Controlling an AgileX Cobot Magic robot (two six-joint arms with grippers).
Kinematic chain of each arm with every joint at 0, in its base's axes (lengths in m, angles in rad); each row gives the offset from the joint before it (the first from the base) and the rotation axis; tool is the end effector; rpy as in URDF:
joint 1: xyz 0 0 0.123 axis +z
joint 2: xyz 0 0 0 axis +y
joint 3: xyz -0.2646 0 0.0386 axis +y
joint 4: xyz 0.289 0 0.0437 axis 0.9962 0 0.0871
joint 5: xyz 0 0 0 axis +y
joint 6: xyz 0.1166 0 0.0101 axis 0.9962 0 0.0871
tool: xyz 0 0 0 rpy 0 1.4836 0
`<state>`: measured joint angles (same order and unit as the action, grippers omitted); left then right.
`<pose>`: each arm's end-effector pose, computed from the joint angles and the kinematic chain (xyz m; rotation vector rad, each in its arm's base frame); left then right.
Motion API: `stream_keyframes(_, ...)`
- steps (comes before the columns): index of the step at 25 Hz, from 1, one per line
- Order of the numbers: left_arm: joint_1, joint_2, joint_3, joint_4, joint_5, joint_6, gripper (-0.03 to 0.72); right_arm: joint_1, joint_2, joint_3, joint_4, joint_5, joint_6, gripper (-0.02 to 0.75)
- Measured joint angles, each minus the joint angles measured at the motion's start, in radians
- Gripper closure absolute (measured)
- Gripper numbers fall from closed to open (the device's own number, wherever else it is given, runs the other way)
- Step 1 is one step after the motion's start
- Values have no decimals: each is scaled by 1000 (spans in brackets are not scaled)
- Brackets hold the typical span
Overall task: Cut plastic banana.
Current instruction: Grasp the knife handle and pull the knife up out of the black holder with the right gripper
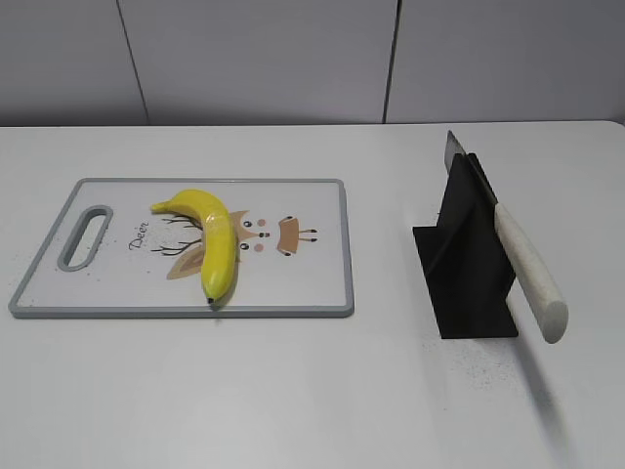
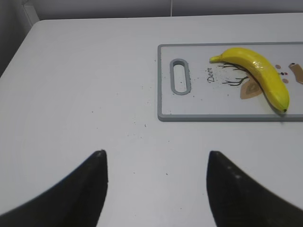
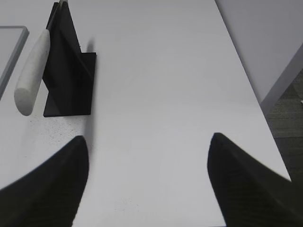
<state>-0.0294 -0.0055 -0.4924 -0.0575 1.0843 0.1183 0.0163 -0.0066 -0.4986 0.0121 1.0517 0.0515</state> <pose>0.0706 -0.0080 0.2806 0.1560 2.0628 -0.0145 0.0717 0.0024 0.2860 0.0352 2.0302 0.0572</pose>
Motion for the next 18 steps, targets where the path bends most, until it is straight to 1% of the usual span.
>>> stream_keyframes(7, 0, 0, 0, 0, 0, 0, 82, 0, 0, 0, 0, 0, 0, 147)
stream_keyframes(18, 0, 0, 0, 0, 0, 0, 83, 0, 0, 0, 0, 0, 0, 147)
